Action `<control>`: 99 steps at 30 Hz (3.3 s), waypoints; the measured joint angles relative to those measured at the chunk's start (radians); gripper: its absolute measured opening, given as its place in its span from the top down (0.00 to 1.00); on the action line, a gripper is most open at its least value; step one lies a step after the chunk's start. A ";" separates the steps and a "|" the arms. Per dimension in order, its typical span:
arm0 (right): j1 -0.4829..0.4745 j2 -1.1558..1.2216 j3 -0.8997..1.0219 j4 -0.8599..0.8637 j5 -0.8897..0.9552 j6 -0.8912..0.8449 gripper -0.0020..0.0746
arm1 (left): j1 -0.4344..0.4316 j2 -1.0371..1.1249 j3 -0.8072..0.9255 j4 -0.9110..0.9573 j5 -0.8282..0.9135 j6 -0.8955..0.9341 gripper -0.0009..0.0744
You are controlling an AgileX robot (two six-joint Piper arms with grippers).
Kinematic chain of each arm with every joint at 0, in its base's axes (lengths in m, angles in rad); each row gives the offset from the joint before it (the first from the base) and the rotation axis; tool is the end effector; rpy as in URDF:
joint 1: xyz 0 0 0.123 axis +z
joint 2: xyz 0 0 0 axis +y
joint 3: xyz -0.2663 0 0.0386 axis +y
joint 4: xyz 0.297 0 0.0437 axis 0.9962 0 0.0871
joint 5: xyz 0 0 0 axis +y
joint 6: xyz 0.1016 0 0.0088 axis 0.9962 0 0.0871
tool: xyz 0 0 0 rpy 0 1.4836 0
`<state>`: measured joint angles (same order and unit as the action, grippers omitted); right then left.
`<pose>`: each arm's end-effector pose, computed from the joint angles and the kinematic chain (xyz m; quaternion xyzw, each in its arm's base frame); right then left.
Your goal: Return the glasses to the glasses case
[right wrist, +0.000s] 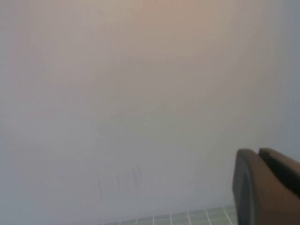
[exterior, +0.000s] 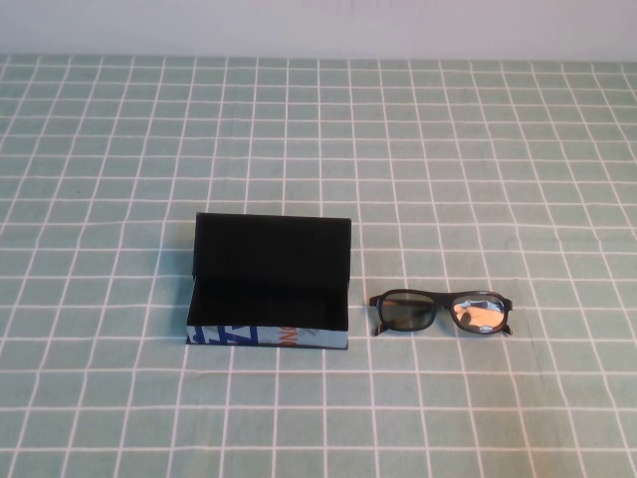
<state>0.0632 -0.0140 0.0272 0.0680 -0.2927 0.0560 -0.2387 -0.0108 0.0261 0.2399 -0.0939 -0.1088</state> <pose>0.1258 0.0060 0.2341 0.0245 0.5661 0.0703 0.8210 0.1273 -0.0333 0.2144 0.1270 0.6346 -0.0486 0.7608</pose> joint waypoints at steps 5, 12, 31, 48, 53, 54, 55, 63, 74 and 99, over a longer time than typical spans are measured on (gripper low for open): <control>0.000 0.000 0.000 0.002 -0.132 0.000 0.99 | 0.000 0.000 0.000 0.005 -0.056 0.002 0.99; 0.000 0.000 -0.038 0.011 -0.310 0.006 0.99 | 0.000 0.000 0.000 -0.040 -0.368 -0.073 0.99; 0.000 0.461 -0.749 0.065 0.537 0.030 0.99 | 0.000 0.042 -0.330 -0.127 0.012 -0.106 0.99; 0.000 1.015 -0.866 0.200 0.948 -0.250 0.99 | 0.000 0.186 -0.369 -0.093 0.245 -0.171 0.99; 0.000 1.189 -1.050 0.325 1.159 -0.541 0.99 | 0.000 0.186 -0.369 -0.090 0.273 -0.173 0.99; 0.000 1.222 -1.088 0.347 1.205 -0.585 0.99 | 0.000 0.186 -0.369 -0.090 0.286 -0.173 0.99; 0.000 1.265 -1.136 0.370 1.255 -0.642 0.99 | 0.000 0.186 -0.369 -0.090 0.301 -0.173 0.99; 0.141 1.574 -1.466 0.285 1.492 -0.779 0.99 | 0.000 0.186 -0.369 -0.090 0.423 -0.173 0.99; 0.397 1.827 -1.575 -0.031 1.482 -0.853 0.54 | 0.000 0.186 -0.369 -0.090 0.473 -0.173 0.99; 0.399 2.037 -1.575 -0.047 1.371 -0.887 0.42 | 0.000 0.186 -0.369 -0.090 0.492 -0.173 0.99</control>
<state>0.4621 2.0234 -1.5474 0.0212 1.0780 -0.8312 -0.2387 0.1755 -0.3430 0.1502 0.3981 -0.2819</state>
